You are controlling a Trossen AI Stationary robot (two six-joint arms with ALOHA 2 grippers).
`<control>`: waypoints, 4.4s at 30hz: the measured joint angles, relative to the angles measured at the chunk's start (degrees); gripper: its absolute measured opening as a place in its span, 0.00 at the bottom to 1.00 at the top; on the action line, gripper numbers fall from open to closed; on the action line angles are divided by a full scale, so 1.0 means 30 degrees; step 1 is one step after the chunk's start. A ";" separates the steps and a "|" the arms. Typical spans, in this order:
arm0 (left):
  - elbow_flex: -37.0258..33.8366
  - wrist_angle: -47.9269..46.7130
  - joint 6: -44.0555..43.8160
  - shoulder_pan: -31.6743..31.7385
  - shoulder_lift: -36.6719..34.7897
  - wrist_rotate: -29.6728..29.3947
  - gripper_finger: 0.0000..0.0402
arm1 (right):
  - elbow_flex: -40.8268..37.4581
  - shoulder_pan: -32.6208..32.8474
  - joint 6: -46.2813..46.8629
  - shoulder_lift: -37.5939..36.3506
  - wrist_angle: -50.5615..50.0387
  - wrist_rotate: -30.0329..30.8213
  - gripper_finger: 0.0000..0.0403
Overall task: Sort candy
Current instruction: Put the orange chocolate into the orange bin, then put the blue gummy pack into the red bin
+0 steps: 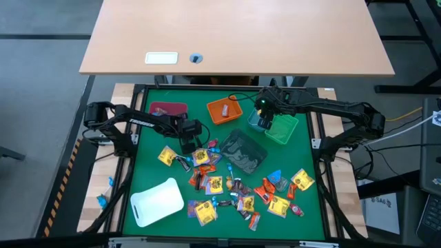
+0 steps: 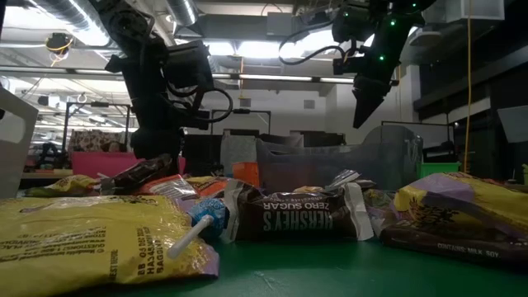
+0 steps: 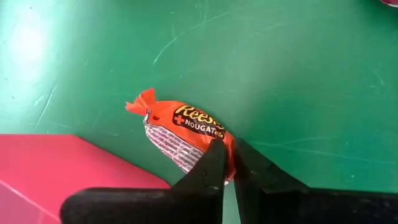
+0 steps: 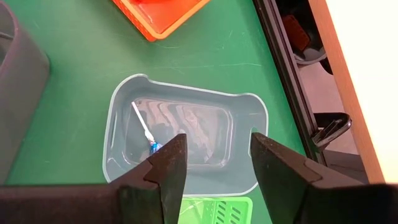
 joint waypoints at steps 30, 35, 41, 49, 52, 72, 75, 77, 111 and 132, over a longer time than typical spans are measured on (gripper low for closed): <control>0.5946 0.2336 0.3685 0.0763 0.0058 0.1654 0.00 | 0.0020 0.0022 0.0140 -0.1384 -0.3002 -0.6835 0.44; 0.5451 0.4878 0.4524 0.1487 0.0058 0.1647 0.00 | 0.0020 0.0046 0.0659 -0.1377 -0.3102 -1.1249 0.44; 0.4779 0.6832 0.4232 0.2089 0.0058 0.1638 0.00 | 0.0014 0.1354 0.1002 -0.1374 -0.3585 -1.2454 0.44; 0.4328 0.8880 0.4659 0.2237 0.0058 0.1632 0.14 | 0.0013 0.4230 0.2746 -0.1370 -0.3724 -1.2282 0.44; 0.4321 0.9013 0.4967 0.2237 0.0058 0.1632 0.19 | 0.0013 0.5340 0.3626 -0.1370 -0.3842 -1.1288 0.44; 0.4320 0.8932 0.4983 0.2229 0.0058 0.1632 0.23 | 0.0006 1.3223 1.2164 -0.1362 -0.4350 -0.6018 0.44; 0.4320 0.8932 0.4983 0.2229 0.0058 0.1632 0.23 | 0.0006 1.4006 1.3627 -0.1355 -0.4364 -0.5236 0.44; 0.4320 0.8932 0.4977 0.2222 0.0058 0.1632 0.23 | -0.0020 1.4457 1.4488 -0.1355 -0.4332 -0.4789 0.44; 0.4320 0.8941 0.4867 0.2184 0.0044 0.1630 0.23 | -0.7455 1.6895 2.6149 -0.1008 0.0764 -0.4463 0.44; 0.4313 0.8944 0.4864 0.2171 0.0044 0.1632 0.23 | -0.7378 1.6881 2.6010 0.1435 0.1741 -0.4452 0.21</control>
